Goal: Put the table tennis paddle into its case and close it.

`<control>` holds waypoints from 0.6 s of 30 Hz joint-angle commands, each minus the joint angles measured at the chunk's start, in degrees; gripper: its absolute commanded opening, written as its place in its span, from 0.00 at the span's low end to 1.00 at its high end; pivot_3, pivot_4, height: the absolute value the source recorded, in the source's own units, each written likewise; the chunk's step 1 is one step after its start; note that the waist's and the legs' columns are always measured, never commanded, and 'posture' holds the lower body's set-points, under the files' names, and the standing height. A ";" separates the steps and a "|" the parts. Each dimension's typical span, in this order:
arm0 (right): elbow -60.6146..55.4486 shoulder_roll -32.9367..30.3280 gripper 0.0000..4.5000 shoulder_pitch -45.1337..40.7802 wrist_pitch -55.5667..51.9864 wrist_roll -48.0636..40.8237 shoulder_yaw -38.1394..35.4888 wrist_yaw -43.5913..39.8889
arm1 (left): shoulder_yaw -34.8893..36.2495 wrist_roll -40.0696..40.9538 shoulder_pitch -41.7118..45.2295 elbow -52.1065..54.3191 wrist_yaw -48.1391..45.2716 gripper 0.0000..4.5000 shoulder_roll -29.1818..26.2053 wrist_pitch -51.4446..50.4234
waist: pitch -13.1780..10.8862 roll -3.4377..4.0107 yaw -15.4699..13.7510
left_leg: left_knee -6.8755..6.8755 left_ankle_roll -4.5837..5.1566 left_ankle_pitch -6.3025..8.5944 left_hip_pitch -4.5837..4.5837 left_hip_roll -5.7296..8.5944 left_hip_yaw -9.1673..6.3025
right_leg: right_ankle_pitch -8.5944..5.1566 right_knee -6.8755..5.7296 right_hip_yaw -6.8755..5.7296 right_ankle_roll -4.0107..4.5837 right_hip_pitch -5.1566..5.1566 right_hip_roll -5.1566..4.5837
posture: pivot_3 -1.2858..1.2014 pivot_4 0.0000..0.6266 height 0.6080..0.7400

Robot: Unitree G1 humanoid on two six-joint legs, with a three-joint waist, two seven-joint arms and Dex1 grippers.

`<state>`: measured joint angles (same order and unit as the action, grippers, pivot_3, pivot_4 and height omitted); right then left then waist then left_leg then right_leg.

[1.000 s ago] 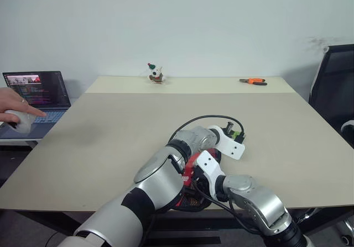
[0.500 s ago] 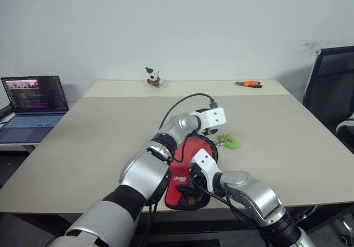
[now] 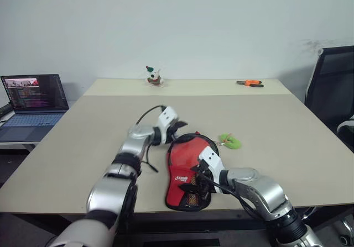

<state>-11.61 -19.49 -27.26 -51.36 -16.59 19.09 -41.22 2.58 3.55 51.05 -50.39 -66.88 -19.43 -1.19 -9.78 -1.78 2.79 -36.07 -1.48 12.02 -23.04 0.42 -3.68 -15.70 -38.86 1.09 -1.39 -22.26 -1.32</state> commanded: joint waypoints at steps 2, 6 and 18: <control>-1.20 -2.96 1.00 -2.15 1.31 -3.24 -4.12 -3.86 | 2.83 6.85 -5.58 16.98 2.40 0.80 -1.21 -10.71 | -0.05 -0.03 -0.67 | -0.02 0.00 0.00 0.00 0.00 -0.12 | 0.00 -0.02 -0.06 0.00 0.01 0.01 | 0.52 0.24 1.00; -1.73 -3.96 1.00 -4.62 -1.29 -7.23 -9.68 -4.51 | 4.98 12.06 -12.58 29.74 6.45 0.80 -1.42 -19.37 | -0.06 -0.03 -0.92 | -0.04 0.00 0.00 0.05 -0.03 -0.17 | 0.00 -0.09 -0.08 0.01 0.04 0.01 | 0.52 0.24 1.00; 8.90 -12.82 1.00 -8.15 8.64 -2.30 -13.76 -4.71 | 2.47 14.18 -22.41 43.93 12.86 0.80 -4.73 -25.43 | -0.09 0.01 -1.04 | -0.02 0.00 0.00 0.11 -0.03 -0.08 | -0.01 -0.06 -0.03 0.03 0.08 0.01 | 0.52 0.24 1.00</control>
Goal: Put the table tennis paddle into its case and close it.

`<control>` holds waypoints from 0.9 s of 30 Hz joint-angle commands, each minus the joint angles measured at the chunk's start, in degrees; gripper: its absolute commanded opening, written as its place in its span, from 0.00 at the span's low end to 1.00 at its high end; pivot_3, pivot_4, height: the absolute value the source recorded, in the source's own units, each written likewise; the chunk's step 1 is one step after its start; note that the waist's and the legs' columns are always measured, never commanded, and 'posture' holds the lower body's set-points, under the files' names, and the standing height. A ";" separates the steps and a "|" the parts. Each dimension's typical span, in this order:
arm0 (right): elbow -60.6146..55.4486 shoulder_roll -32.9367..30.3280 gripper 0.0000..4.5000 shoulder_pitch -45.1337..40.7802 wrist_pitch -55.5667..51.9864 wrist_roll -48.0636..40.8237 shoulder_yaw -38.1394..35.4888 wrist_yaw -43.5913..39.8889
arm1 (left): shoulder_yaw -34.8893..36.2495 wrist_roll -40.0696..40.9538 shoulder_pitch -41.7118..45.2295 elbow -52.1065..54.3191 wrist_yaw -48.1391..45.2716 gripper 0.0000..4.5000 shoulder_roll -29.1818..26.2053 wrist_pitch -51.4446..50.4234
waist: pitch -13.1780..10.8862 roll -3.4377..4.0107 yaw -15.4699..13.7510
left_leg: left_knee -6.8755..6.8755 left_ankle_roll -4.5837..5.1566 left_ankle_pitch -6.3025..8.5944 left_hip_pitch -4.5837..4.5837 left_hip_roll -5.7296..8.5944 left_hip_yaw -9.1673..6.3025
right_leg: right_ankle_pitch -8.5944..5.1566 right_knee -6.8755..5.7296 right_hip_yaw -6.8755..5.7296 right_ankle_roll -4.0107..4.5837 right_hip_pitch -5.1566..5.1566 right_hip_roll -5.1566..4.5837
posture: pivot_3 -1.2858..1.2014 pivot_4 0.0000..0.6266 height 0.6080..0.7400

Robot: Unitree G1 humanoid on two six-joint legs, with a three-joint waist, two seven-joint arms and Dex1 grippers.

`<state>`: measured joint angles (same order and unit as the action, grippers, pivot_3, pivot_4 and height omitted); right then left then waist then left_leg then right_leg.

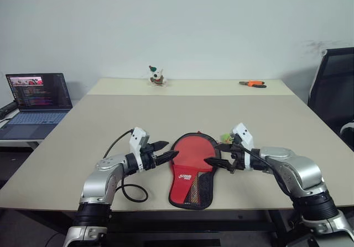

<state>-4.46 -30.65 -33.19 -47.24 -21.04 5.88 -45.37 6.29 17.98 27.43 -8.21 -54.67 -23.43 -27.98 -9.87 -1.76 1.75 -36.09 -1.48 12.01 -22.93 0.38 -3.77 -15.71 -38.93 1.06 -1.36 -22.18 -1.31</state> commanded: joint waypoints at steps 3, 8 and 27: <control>6.89 -4.77 1.00 -3.63 8.02 3.85 -0.97 -2.96 | -4.84 -3.67 5.81 -3.82 0.78 0.80 -0.68 5.59 | -0.03 -0.02 -0.07 | 0.01 0.00 0.00 -0.01 0.01 0.09 | 0.00 0.03 0.01 0.00 -0.01 0.00 | 0.52 0.24 1.00; 10.17 -5.99 1.00 -3.35 9.49 5.20 -0.15 -4.45 | -7.31 -6.20 11.76 -12.80 0.79 0.80 0.14 11.24 | -0.07 -0.04 -0.10 | 0.04 0.00 0.00 -0.04 0.01 0.36 | 0.00 0.10 0.01 0.00 -0.01 0.01 | 0.52 0.24 1.00; 19.87 2.85 1.00 -3.48 33.65 25.74 9.36 8.74 | -8.19 -5.67 11.19 -13.56 -0.67 0.80 -0.33 12.43 | -0.21 0.00 0.21 | 0.09 0.01 0.01 -0.03 -0.05 0.51 | -0.03 0.07 0.17 0.05 -0.11 0.03 | 0.52 0.24 1.00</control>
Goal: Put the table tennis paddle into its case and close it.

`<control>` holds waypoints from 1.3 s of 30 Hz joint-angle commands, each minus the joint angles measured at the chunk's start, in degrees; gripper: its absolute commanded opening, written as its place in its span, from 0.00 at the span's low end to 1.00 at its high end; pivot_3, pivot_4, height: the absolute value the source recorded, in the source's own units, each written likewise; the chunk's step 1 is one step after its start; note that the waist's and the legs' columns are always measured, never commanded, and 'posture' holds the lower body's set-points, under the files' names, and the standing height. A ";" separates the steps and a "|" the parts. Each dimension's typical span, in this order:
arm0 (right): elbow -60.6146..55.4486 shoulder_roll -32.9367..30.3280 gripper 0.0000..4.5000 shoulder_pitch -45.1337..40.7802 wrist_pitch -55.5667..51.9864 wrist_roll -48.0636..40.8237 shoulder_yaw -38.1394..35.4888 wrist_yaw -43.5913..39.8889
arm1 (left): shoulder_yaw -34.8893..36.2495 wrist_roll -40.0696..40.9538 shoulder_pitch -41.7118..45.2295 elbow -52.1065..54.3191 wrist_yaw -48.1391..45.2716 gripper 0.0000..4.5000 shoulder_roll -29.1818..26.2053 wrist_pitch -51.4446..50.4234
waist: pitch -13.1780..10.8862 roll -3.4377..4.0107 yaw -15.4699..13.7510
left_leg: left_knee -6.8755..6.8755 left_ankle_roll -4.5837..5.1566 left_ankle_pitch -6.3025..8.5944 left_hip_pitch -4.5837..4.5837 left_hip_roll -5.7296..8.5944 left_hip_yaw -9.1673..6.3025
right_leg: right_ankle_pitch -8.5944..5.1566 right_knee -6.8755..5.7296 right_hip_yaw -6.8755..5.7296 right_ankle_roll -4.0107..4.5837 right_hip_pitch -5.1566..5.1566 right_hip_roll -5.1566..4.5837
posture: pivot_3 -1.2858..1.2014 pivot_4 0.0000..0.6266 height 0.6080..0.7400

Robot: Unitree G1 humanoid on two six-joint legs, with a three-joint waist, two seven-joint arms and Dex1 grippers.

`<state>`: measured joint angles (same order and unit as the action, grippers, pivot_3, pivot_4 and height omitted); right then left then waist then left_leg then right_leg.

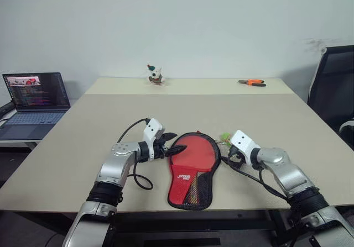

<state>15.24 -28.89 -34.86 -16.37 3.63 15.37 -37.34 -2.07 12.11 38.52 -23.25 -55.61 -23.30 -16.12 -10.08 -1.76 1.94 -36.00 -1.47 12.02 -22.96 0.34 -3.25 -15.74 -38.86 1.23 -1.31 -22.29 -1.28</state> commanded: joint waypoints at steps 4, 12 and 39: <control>2.69 3.21 1.00 -3.43 5.32 2.76 -0.04 1.63 | 0.39 0.27 -0.63 1.99 0.49 0.80 -0.72 0.55 | -0.02 0.01 0.09 | 0.00 0.00 0.00 0.02 -0.02 0.00 | 0.00 -0.02 0.01 0.01 0.00 0.02 | 0.52 0.24 1.00; 5.87 6.67 1.00 -6.14 6.79 2.96 -0.98 2.84 | 0.23 0.31 -1.09 1.99 0.45 0.80 -0.80 0.62 | -0.04 0.04 0.10 | 0.00 0.00 0.00 0.02 -0.02 -0.02 | 0.00 -0.02 0.02 0.01 -0.01 0.01 | 0.52 0.24 1.00; -0.97 -4.55 1.00 -4.93 -2.91 -2.96 -5.27 -12.50 | -6.76 -9.94 18.55 -37.27 -9.35 0.80 2.20 17.62 | -0.26 0.09 -0.06 | 0.01 0.00 0.00 -0.07 0.06 0.01 | -0.01 0.06 -0.07 -0.01 -0.01 0.03 | 0.52 0.24 1.00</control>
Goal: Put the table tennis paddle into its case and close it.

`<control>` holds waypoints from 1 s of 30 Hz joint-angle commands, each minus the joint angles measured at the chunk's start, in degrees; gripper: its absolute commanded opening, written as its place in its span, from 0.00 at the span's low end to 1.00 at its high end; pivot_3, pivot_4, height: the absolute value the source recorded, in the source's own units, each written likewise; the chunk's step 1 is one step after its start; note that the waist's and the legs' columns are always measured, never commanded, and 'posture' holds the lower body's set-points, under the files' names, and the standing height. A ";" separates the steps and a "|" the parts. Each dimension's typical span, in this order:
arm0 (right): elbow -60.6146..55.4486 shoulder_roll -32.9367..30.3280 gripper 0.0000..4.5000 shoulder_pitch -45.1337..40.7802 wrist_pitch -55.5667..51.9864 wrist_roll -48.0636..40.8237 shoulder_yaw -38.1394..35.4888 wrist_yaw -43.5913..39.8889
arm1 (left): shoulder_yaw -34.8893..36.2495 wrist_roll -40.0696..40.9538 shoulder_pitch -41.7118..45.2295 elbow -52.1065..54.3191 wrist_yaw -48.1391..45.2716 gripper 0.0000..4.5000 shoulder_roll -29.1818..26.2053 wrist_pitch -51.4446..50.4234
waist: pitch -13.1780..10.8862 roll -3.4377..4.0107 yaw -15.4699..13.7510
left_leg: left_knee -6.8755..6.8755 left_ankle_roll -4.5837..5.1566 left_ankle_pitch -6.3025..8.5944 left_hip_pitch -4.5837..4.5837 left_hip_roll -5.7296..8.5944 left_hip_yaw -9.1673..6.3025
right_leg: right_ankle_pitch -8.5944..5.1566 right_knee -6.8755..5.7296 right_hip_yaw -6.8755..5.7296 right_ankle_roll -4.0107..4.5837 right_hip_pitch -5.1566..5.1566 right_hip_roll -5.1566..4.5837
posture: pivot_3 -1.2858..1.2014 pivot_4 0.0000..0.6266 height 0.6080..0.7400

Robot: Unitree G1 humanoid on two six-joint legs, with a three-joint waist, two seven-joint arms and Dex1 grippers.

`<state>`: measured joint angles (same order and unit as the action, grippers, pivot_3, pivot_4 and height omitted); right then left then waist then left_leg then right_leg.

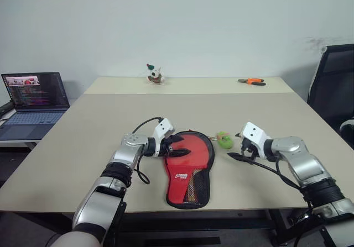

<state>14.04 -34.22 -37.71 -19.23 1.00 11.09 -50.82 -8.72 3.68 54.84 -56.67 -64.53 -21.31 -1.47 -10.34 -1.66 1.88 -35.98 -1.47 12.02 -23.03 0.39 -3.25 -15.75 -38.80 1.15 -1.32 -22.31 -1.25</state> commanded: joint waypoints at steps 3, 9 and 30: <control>1.74 2.24 1.00 -3.26 0.16 -0.11 -0.67 1.44 | 0.20 -2.54 3.13 -7.29 -0.25 0.80 1.20 4.71 | -0.01 -0.01 -0.07 | 0.00 0.00 0.00 -0.01 0.00 -0.02 | 0.00 0.01 -0.02 0.00 0.00 -0.02 | 0.52 0.24 1.00; 6.82 4.12 1.00 -5.85 1.20 0.51 0.08 1.58 | 1.64 -2.52 5.77 -10.33 -0.32 0.80 4.18 5.70 | -0.01 -0.01 -0.07 | -0.01 0.00 0.00 -0.01 0.01 -0.04 | 0.00 -0.01 -0.04 0.00 0.01 -0.02 | 0.52 0.24 1.00; 29.95 10.87 1.00 -15.91 1.53 3.68 0.31 6.11 | -0.68 -7.65 1.80 -11.28 0.30 0.80 7.93 6.40 | 0.00 0.02 -0.04 | -0.02 0.00 0.00 0.07 0.00 -0.04 | 0.01 -0.08 -0.03 0.01 0.05 -0.02 | 0.52 0.24 1.00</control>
<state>42.45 -23.32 -51.62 -18.17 4.57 12.54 -45.32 -8.10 -2.23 58.78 -66.69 -64.05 -13.80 5.82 -10.33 -1.64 1.84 -36.01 -1.47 12.02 -22.94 0.40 -3.28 -15.75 -38.89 1.13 -1.31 -22.23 -1.27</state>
